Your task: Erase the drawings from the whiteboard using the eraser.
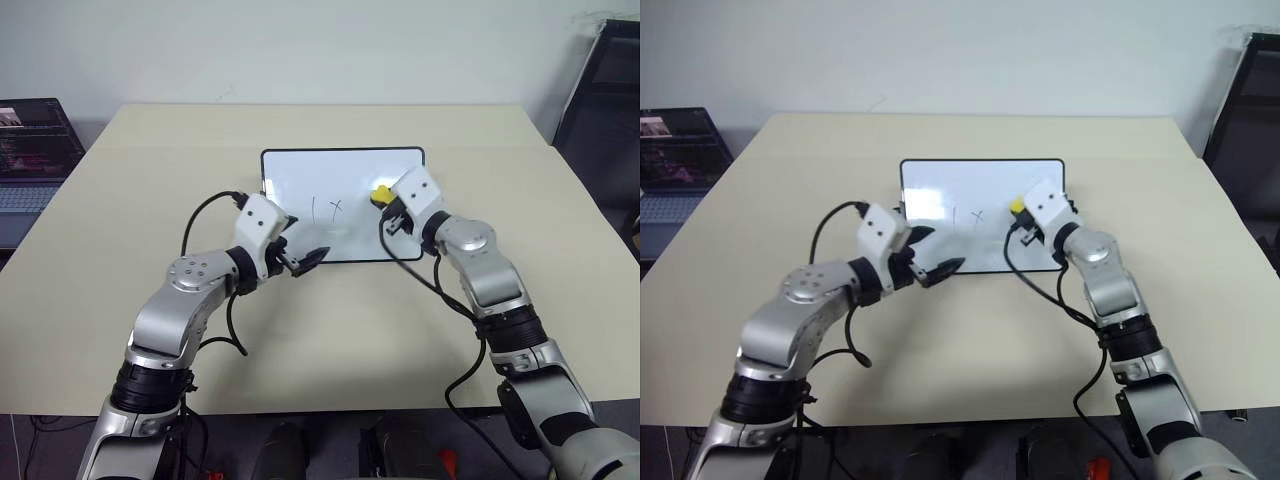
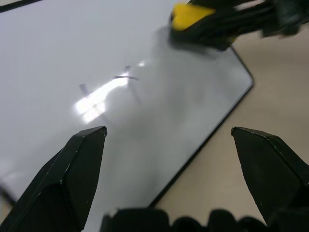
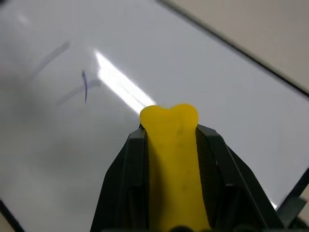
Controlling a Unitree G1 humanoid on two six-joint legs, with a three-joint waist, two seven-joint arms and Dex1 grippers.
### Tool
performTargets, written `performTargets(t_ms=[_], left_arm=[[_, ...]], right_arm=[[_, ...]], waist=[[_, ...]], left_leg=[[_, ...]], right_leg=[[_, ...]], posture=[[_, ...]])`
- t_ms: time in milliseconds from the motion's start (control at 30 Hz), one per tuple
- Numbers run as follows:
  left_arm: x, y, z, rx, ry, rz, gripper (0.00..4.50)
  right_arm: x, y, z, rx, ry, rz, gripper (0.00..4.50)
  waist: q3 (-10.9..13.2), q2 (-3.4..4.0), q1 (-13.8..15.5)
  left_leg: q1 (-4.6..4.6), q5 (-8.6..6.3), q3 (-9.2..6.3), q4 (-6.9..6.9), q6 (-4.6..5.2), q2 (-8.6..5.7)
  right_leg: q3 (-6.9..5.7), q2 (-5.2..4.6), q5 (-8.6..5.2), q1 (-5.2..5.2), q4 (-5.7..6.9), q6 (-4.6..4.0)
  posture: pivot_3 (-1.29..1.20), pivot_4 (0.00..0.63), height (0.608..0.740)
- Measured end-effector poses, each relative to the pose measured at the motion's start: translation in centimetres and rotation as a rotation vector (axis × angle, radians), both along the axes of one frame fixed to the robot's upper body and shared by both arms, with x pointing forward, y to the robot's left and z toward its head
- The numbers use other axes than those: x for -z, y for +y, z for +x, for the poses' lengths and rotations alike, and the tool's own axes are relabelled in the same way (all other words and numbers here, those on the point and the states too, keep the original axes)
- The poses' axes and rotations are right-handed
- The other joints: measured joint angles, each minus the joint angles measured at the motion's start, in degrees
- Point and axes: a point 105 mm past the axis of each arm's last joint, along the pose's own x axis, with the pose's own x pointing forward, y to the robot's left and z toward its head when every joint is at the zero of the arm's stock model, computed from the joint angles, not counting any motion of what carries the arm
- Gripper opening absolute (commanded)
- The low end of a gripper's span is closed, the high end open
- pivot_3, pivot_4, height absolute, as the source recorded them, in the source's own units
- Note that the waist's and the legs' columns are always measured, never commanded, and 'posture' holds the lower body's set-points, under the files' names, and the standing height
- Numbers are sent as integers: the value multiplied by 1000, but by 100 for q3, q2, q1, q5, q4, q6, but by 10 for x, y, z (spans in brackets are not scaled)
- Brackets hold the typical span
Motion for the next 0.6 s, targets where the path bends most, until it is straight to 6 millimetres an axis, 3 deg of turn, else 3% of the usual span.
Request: performTargets(t_ms=[100,267,467,600], left_arm=[[0,16,2,-85,1,-42,4500],[-7,36,6,-194,-8,-126,4500],[6,40,-6,-218,34,-152,4500],[9,44,-9,-239,40,-166,4500]], right_arm=[[-8,5,-23,-94,12,122,994],[11,-2,-58,-186,69,119,994],[25,-5,-74,-194,90,109,994],[32,6,-78,-239,55,38,994]], waist=[[0,0,25],[0,0,92],[0,0,113],[0,-1,113]], left_leg=[[-6,-3,-5,-11,0,4],[-16,-5,-10,-11,1,-1],[-10,-5,-11,-14,1,3],[-8,-5,-8,-13,1,1]], right_leg=[[-6,0,0,4,-26,0],[-13,-7,0,9,-53,0],[-15,-4,0,12,-53,0],[-13,-4,1,14,-53,1]], posture=[[0,150,740],[0,150,740],[0,150,740],[0,150,740]])
